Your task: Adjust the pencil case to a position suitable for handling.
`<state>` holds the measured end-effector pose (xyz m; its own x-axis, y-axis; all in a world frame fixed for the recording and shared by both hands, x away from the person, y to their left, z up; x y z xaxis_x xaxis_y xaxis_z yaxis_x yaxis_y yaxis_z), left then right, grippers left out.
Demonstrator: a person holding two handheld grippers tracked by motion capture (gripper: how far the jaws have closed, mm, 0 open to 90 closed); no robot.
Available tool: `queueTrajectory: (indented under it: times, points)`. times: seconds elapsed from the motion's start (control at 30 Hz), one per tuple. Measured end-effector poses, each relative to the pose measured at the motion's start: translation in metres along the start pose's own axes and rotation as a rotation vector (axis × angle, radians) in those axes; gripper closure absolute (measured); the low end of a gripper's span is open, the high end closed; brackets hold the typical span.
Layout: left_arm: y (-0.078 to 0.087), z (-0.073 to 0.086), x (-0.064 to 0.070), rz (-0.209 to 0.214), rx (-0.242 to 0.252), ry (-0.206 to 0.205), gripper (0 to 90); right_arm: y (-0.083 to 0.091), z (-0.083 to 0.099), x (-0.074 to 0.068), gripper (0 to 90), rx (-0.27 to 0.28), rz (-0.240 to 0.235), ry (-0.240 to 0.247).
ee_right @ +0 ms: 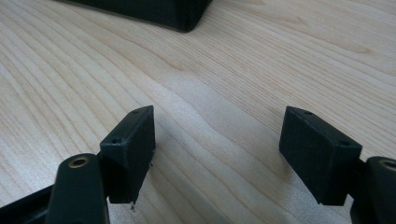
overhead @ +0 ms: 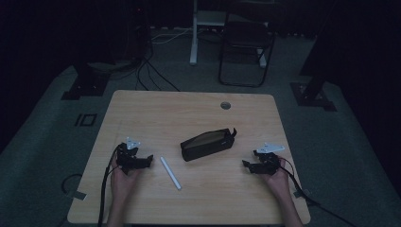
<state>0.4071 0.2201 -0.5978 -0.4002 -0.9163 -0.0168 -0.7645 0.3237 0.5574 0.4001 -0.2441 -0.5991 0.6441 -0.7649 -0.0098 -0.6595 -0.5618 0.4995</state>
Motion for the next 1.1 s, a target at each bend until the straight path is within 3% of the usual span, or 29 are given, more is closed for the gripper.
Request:
queueTrajectory:
  times: [0.17,0.23,0.33,0.4,0.6,0.67,0.83,0.93,0.97,1.0,1.1]
  points:
    - [-0.001,-0.001,-0.001,-0.022,0.001,0.012,8.3,0.0,0.0,0.0,27.0,0.0,0.001,-0.001]
    - [0.0,-0.001,0.002,-0.053,-0.005,0.035,8.4,0.0,0.0,0.0,27.0,0.0,0.006,-0.004]
    - [0.004,-0.002,0.007,-0.034,-0.005,0.021,20.0,0.0,0.0,0.0,27.0,0.001,0.01,-0.007]
    - [0.004,-0.002,0.008,-0.04,-0.004,0.028,22.8,-0.001,0.0,0.0,28.3,0.002,0.017,-0.01]
    - [0.008,-0.002,0.01,-0.047,-0.026,0.035,26.4,0.002,-0.001,0.006,46.3,0.025,0.06,-0.059]
    - [0.011,-0.003,0.008,-0.057,-0.034,0.046,38.7,0.003,-0.002,0.008,48.8,0.023,0.062,-0.095]
    - [0.016,-0.007,0.011,-0.035,-0.017,0.077,38.8,0.006,-0.02,0.008,47.8,0.059,0.097,-0.113]
    - [0.021,-0.015,0.016,-0.027,0.018,0.068,38.7,0.007,-0.032,0.008,47.3,0.086,0.11,-0.108]
    - [0.026,-0.022,0.021,-0.026,0.043,0.047,37.4,0.004,-0.048,0.006,46.6,0.117,0.108,-0.121]
    - [0.03,-0.029,0.026,-0.039,0.061,0.006,36.6,0.003,-0.052,0.006,46.6,0.122,0.105,-0.121]
    - [0.031,-0.037,0.035,-0.033,0.075,-0.013,35.8,-0.002,-0.062,0.005,46.5,0.129,0.102,-0.122]
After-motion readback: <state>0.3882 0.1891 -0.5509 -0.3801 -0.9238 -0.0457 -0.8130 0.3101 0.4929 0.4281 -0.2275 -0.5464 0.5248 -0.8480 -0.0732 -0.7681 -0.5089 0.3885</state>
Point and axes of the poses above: each handheld gripper's, and its own axes: y roughly backward along the jaws, z roughly out of its underside, x roughly to its right, the point moved 7 cm from there along -y, roughly forward along the jaws, and after that the axes turned 12 degrees about x, right-handed, at the moved point
